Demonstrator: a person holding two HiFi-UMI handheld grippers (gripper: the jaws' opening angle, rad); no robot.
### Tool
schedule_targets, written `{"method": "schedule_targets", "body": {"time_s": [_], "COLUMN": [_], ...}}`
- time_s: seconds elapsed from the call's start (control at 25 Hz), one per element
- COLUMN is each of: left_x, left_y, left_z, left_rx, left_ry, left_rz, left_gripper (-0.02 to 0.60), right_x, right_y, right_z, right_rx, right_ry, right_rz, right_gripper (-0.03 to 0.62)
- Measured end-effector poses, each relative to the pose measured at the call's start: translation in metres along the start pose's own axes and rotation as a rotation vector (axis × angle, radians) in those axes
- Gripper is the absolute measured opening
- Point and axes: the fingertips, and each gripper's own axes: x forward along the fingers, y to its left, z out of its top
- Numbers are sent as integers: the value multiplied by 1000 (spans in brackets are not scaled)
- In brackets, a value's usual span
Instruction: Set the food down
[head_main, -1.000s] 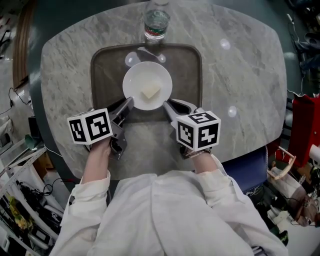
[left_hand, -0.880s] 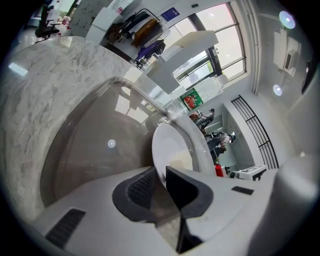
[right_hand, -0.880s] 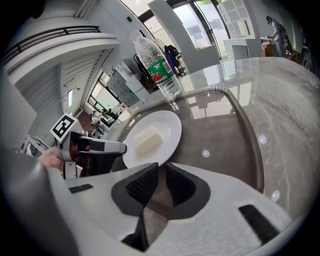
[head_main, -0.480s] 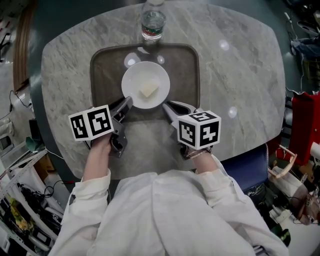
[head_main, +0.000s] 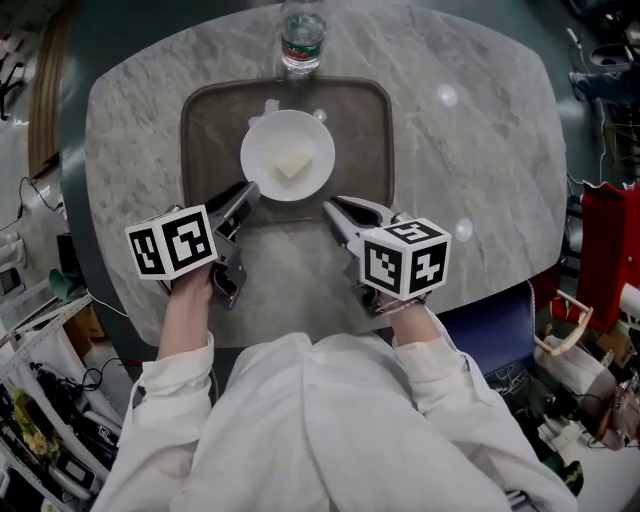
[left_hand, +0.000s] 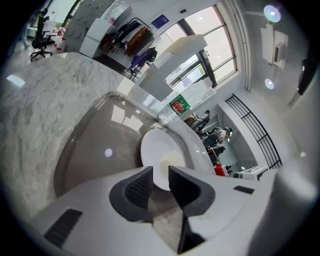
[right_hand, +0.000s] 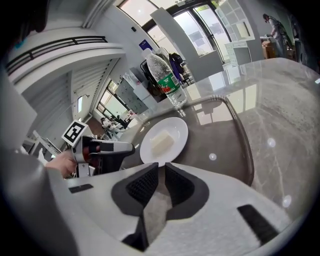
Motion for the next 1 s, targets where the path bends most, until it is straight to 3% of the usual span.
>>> {"method": "schedule_targets", "body": {"time_s": [0.24,0.44,0.84,1.0], "left_x": [-26,-43,-93,-104], "left_y": [-35,-68,-161,-193], "left_z": [-2,-24,-82,-118], "left_rx": [134,181,301,347], "left_ry": [-102,-128,-238,-250], "left_rz": [-28,-91,-327,-416], "left_gripper": [86,84,60,37], "right_x": [-30,-65,-140,-162], "right_y": [23,50,91,104], "right_z": [3,3,-20,-45], "right_rx": [-44,-124,-233,-225], "right_ry": [-113,-204,-329,-346], "right_rz": [72,167,284,395], "right_gripper": [15,14,8,8]}}
